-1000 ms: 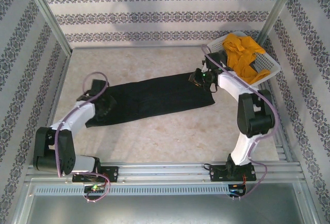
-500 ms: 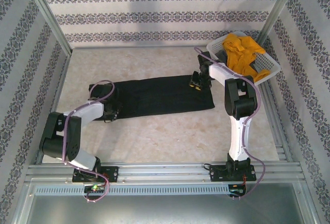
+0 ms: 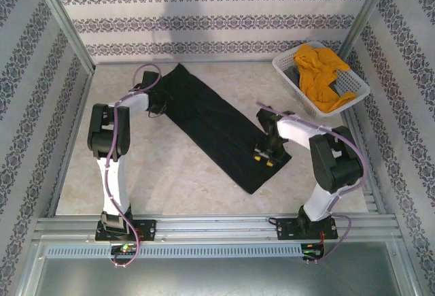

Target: Fold and stack the t-shirts

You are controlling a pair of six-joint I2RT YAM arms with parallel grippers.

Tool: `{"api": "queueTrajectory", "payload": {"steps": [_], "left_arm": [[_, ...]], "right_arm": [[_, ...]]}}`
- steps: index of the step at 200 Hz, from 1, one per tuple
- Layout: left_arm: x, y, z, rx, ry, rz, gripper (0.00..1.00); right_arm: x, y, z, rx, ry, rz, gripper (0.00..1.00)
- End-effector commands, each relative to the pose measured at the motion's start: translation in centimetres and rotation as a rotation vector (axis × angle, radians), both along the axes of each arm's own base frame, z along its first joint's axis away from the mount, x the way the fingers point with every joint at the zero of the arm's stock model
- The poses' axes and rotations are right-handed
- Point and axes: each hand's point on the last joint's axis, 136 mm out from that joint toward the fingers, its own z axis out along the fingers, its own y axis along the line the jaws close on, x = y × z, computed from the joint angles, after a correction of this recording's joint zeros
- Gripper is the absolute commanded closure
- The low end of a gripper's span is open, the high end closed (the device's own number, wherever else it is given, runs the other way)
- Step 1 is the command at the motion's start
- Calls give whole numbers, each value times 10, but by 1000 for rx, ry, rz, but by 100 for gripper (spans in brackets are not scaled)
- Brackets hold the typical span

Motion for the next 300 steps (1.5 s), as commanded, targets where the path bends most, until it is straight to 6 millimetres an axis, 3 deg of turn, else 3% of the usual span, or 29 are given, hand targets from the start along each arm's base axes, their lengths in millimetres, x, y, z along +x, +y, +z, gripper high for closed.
{"api": "queueTrajectory", "payload": {"steps": [1,31,66,90,101,115,139,159,180,205,229,263,300], "left_arm": [[4,-37,-46,-22,75,-114,70],[40,-77,-51,-81,23,-173,70],[81,-98,-34,-144,-74,-227,62],[89,-94,3,-91,-150,-252,52],[84,-85,23,-54,-179,-234,46],[71,-74,52,-18,-233,-196,45],[25,-63,80,-13,-235,-163,42],[-33,-81,78,-71,-147,-228,44],[-119,-109,54,-116,33,-342,45],[-220,-118,34,-124,194,-427,45],[-288,-128,28,-174,282,-498,45],[-344,-155,21,-251,380,-580,44],[-366,-187,10,-316,412,-584,44]], "right_arm": [[-36,21,-10,7,71,-102,62],[-56,62,-19,101,80,-171,61],[-33,102,-8,222,11,-138,55],[-18,103,16,253,-56,-100,50],[-16,95,28,241,-85,-81,46],[-15,81,43,232,-125,-58,44],[-19,46,61,194,-171,-10,41],[-34,10,60,145,-145,7,43],[-52,-19,53,94,-120,48,43],[-68,-15,40,133,-68,126,43],[-75,-8,24,154,-30,191,43],[-73,4,9,203,0,219,53],[-81,10,-8,239,38,184,65]]}}
